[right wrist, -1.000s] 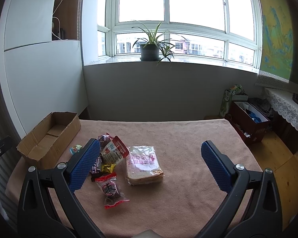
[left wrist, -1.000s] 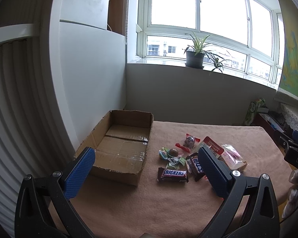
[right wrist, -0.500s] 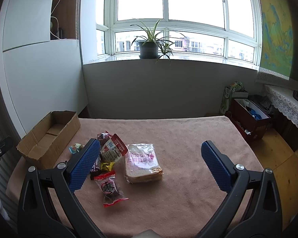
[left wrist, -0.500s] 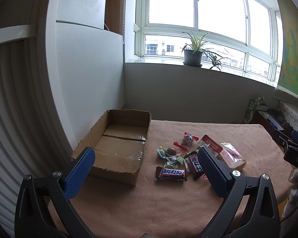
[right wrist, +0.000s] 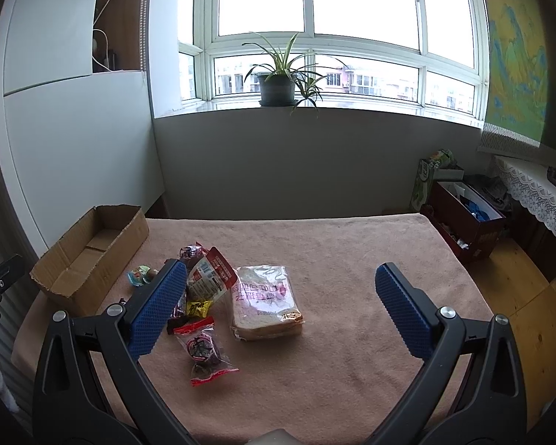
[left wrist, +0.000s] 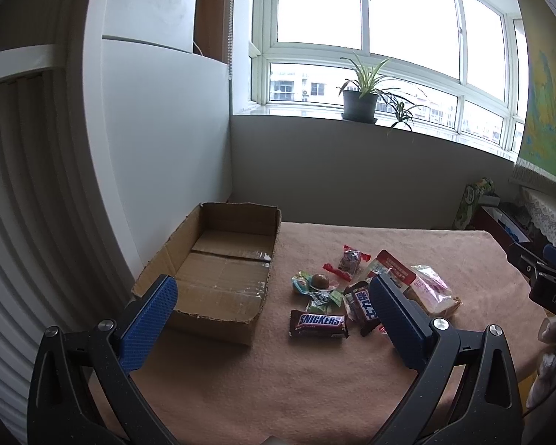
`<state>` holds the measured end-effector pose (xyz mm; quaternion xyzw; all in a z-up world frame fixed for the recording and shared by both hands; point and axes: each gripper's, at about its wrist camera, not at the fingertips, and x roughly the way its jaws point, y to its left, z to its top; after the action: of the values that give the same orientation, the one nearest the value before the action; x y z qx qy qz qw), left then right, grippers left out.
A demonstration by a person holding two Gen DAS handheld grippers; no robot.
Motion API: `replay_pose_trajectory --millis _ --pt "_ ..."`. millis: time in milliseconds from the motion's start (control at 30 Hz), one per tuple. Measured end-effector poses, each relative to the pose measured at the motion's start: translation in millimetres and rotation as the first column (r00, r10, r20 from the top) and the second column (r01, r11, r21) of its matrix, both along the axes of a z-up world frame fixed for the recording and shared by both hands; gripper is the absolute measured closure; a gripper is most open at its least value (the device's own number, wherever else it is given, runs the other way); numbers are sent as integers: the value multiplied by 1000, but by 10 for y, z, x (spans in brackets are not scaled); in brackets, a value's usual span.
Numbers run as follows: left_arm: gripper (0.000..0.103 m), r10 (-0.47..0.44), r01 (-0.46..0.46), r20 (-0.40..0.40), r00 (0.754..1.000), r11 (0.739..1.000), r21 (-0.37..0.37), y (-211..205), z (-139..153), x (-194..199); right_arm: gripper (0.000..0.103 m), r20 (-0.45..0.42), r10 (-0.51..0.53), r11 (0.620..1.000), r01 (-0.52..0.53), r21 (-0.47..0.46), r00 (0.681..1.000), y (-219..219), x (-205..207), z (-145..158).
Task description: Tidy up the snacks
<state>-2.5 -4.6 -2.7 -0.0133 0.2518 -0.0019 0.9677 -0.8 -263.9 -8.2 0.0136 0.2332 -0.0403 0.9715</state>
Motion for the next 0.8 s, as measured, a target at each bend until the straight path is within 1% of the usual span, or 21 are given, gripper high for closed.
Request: replay_pose_trajectory --millis 433,800 --pt "0 -3 3 -11 1000 1000 1 -11 -56 29 0 -25 -2 1000 3 8 1000 -66 47 -57" --pt "0 -17 17 -50 999 1000 -6 -17 -178 88 0 -72 17 1000 -16 10 997 -134 100 -195"
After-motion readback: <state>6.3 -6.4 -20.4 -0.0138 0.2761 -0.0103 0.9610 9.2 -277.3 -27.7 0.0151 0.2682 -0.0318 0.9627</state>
